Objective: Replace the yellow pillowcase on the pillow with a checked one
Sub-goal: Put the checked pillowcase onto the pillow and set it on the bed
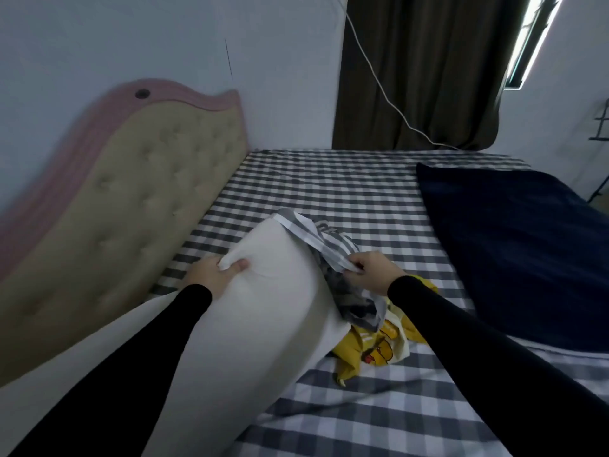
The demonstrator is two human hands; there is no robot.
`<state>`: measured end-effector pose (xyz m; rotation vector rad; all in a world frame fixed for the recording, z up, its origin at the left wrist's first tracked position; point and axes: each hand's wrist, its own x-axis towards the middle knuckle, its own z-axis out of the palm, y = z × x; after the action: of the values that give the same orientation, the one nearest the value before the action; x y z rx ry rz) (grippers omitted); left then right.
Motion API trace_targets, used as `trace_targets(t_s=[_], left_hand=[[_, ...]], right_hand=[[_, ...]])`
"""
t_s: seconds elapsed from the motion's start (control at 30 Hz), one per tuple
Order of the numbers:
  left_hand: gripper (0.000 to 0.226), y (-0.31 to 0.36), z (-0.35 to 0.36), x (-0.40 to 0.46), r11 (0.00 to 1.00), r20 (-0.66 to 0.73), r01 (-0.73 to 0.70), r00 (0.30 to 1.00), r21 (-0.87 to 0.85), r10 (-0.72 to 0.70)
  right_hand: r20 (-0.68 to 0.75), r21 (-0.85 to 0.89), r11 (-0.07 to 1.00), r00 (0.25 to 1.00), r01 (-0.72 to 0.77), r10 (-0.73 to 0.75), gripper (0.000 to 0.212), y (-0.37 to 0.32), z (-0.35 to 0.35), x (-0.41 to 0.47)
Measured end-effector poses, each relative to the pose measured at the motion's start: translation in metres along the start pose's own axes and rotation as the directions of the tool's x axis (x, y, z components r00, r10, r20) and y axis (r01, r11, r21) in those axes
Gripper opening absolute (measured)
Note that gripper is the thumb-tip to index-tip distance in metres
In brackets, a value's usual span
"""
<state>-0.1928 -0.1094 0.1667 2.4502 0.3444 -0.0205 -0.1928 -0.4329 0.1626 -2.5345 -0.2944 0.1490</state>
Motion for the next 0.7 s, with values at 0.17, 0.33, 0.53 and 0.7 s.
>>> trace_targets(t_s=[0.17, 0.33, 0.53, 0.7], left_hand=[[0.043, 0.0, -0.018, 0.004, 0.98, -0.055, 0.009, 0.998, -0.197, -0.02], [0.049, 0.011, -0.03, 0.008, 0.95, -0.073, -0.015, 0.997, -0.312, -0.008], [0.047, 0.025, -0.039, 0.018, 0.946, -0.147, -0.052, 0.989, -0.32, 0.005], [0.046, 0.021, -0.033, 0.026, 0.932, -0.151, -0.062, 0.989, -0.356, 0.008]], right_hand=[[-0.086, -0.108, 0.989, 0.992, -0.106, 0.096, 0.021, 0.012, 0.018, 0.007], [-0.092, -0.131, 0.969, 0.976, -0.21, 0.199, 0.03, 0.029, 0.031, 0.012], [-0.275, 0.005, 0.93, 0.894, -0.367, 0.354, 0.012, 0.061, 0.033, -0.005], [-0.354, 0.294, 0.864, 0.793, -0.409, 0.496, 0.014, 0.077, 0.031, -0.018]])
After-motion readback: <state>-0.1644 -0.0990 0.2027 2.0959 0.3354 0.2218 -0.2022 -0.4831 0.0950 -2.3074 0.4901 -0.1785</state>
